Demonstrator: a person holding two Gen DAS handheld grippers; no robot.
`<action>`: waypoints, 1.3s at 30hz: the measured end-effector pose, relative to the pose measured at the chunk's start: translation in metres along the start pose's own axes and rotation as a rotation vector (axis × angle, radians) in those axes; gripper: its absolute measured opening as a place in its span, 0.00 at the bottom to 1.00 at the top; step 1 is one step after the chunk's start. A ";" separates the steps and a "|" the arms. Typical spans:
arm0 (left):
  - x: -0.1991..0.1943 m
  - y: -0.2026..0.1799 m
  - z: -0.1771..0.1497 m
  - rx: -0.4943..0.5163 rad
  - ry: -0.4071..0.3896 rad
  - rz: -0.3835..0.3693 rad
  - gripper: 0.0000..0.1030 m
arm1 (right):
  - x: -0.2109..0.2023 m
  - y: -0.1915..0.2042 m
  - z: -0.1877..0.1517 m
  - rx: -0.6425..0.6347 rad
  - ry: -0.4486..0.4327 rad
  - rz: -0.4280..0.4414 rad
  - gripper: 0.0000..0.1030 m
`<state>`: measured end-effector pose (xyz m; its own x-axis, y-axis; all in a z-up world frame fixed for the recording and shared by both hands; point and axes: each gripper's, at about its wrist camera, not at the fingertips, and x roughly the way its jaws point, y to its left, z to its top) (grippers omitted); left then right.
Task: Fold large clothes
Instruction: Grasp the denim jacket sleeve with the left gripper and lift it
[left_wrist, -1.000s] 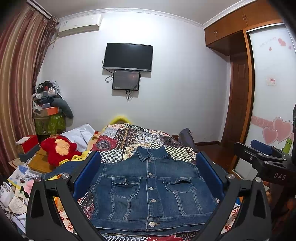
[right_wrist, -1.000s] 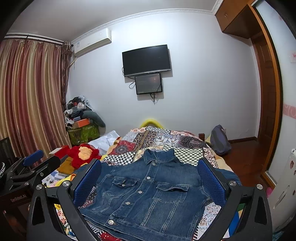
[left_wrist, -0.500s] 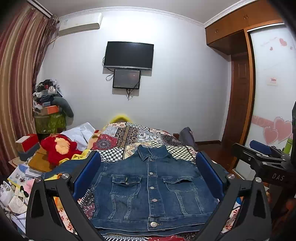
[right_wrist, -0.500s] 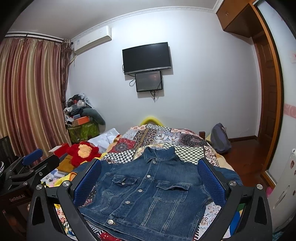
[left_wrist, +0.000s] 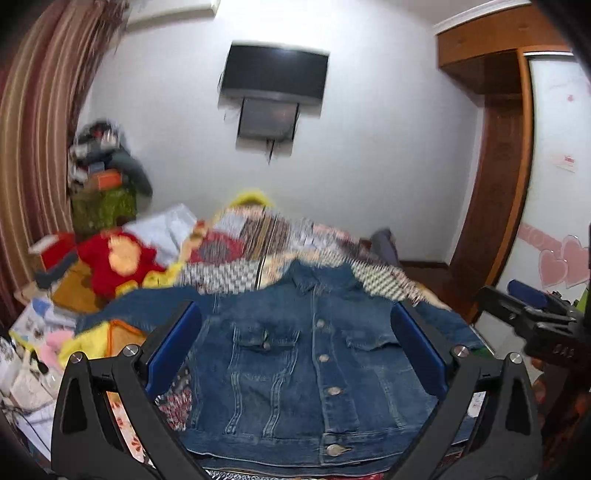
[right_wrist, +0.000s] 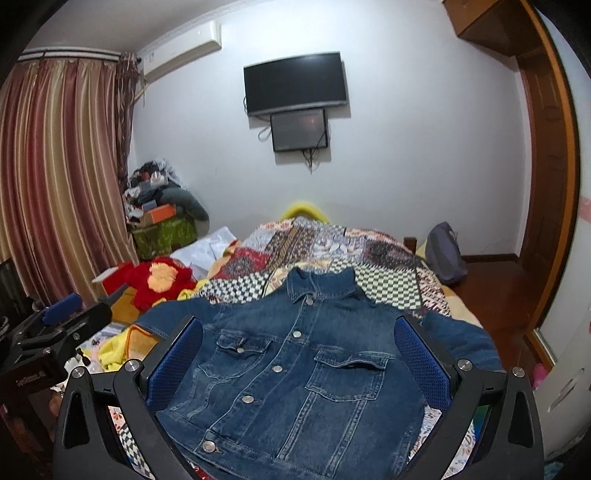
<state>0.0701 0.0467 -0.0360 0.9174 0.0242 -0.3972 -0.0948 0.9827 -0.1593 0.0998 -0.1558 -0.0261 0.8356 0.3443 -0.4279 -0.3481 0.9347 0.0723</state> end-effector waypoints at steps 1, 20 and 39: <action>0.014 0.009 -0.002 -0.021 0.034 0.003 1.00 | 0.009 0.000 0.000 -0.003 0.009 0.000 1.00; 0.202 0.201 -0.062 -0.341 0.521 0.225 1.00 | 0.221 -0.037 -0.007 0.051 0.411 0.106 1.00; 0.301 0.269 -0.077 -0.552 0.608 0.144 0.66 | 0.367 -0.015 -0.085 0.024 0.815 0.207 1.00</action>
<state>0.2915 0.3037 -0.2680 0.5282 -0.1160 -0.8412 -0.5165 0.7425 -0.4266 0.3756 -0.0511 -0.2608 0.1841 0.3459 -0.9200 -0.4436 0.8646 0.2363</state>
